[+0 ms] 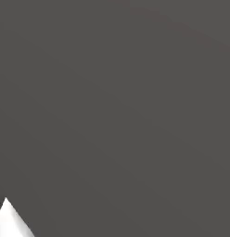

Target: Pick up the metallic utensils from the counter and place them in the open drawer. Make sure not to pick up any wooden utensils.

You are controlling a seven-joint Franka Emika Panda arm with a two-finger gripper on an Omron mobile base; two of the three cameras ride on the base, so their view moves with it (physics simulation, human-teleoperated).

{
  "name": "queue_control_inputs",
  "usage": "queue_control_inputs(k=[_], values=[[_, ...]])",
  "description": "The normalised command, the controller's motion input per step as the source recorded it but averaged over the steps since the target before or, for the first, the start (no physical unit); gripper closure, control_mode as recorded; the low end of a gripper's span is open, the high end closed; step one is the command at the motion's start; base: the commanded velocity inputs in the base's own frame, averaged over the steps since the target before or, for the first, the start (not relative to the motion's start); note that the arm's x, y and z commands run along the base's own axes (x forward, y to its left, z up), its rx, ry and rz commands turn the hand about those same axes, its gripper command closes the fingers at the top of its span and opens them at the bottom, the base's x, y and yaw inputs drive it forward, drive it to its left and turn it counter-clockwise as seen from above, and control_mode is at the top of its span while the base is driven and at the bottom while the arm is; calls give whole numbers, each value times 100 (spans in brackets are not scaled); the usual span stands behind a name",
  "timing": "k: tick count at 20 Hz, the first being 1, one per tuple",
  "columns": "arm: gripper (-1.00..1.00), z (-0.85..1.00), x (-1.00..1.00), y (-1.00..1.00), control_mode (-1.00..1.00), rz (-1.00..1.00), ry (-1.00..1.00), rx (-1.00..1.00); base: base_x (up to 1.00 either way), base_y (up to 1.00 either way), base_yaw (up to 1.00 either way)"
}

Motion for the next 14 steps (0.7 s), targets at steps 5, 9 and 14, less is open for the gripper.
queue_control_inputs(k=[5, 9, 14], values=[[100, 0, 0, 0, 100, 0, 0, 0, 100, 44, -38], [100, 0, 0, 0, 100, 0, 0, 0, 100, 30, -30], [100, 0, 0, 0, 100, 0, 0, 0, 100, 10, -19]])
